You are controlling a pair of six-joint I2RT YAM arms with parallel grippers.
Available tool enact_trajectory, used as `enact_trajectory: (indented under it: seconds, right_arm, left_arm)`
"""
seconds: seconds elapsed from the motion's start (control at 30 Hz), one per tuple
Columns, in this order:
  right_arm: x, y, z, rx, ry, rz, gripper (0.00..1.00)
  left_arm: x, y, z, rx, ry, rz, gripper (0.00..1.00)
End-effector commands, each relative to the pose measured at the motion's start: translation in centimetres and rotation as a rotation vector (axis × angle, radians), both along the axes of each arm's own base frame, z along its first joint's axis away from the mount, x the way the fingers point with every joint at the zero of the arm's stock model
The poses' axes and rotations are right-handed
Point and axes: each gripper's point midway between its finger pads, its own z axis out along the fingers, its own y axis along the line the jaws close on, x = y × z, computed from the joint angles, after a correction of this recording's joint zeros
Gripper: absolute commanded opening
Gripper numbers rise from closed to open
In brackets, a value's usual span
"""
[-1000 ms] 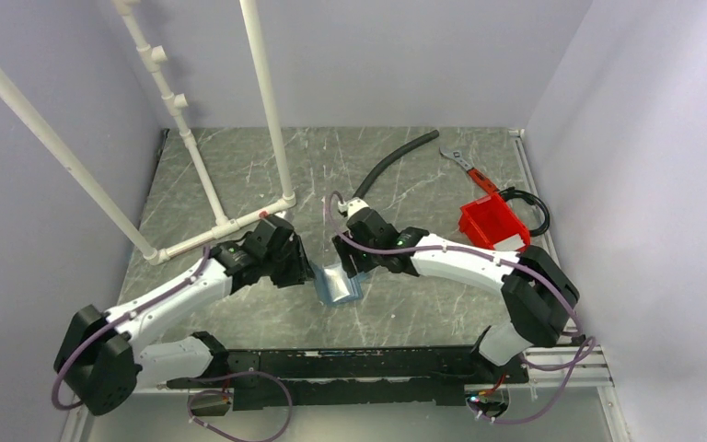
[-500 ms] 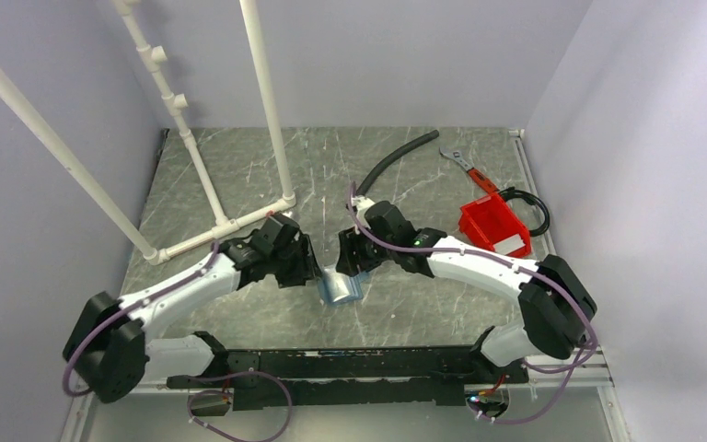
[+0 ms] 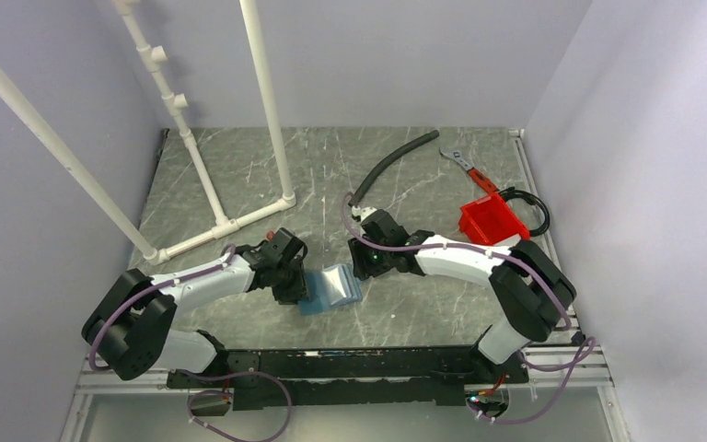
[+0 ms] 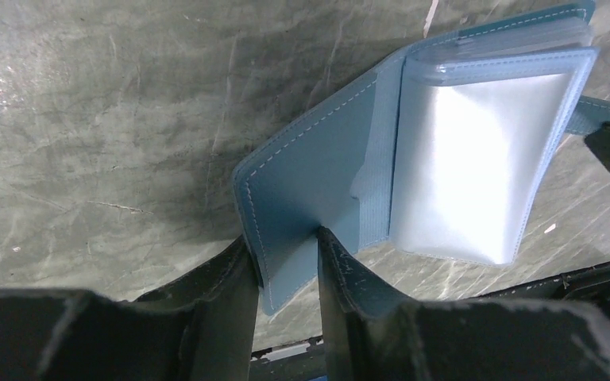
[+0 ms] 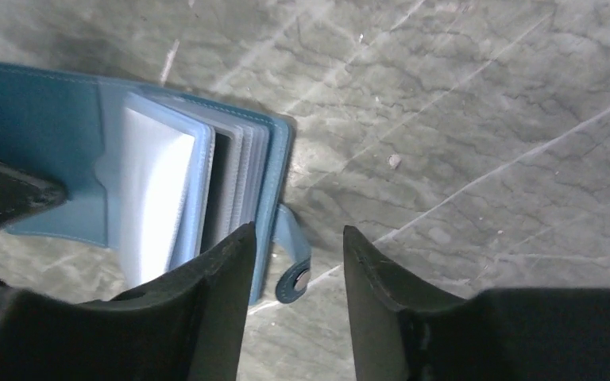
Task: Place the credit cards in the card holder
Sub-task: Open the card holder at the center of the board.
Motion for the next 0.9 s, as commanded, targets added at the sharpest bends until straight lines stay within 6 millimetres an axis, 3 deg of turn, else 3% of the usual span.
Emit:
enact_trajectory:
  seconds: [0.0,0.13,0.2,0.33,0.53,0.67,0.87]
  right_arm:
    - [0.7,0.7,-0.1,0.005,-0.020,0.000,0.40]
    - [0.1,1.6,1.2,0.008,-0.049,0.017,0.09]
    - [-0.5,2.4,2.7,0.030,-0.074,0.042,0.00]
    - [-0.7,2.8,6.3,0.083,-0.128,0.033,0.00]
    - [-1.0,3.4,7.7,0.128,-0.132,0.054,0.00]
    - [-1.0,3.9,7.8,0.143,-0.126,0.067,0.00]
    - [-1.1,4.1,7.9,0.151,-0.126,0.075,0.00]
  left_arm:
    - [0.4,0.0,0.1,-0.012,-0.027,0.029,0.35]
    - [0.3,0.2,-0.1,-0.009,-0.027,0.032,0.33]
    - [0.3,0.0,-0.2,-0.019,-0.030,0.032,0.33]
    - [0.3,0.3,-0.1,-0.013,-0.039,0.031,0.34]
    - [0.5,1.0,1.5,0.003,-0.082,0.029,0.37]
    - [0.5,1.5,3.4,0.010,-0.106,0.028,0.48]
    - [1.2,1.8,7.8,-0.018,-0.203,0.034,0.71]
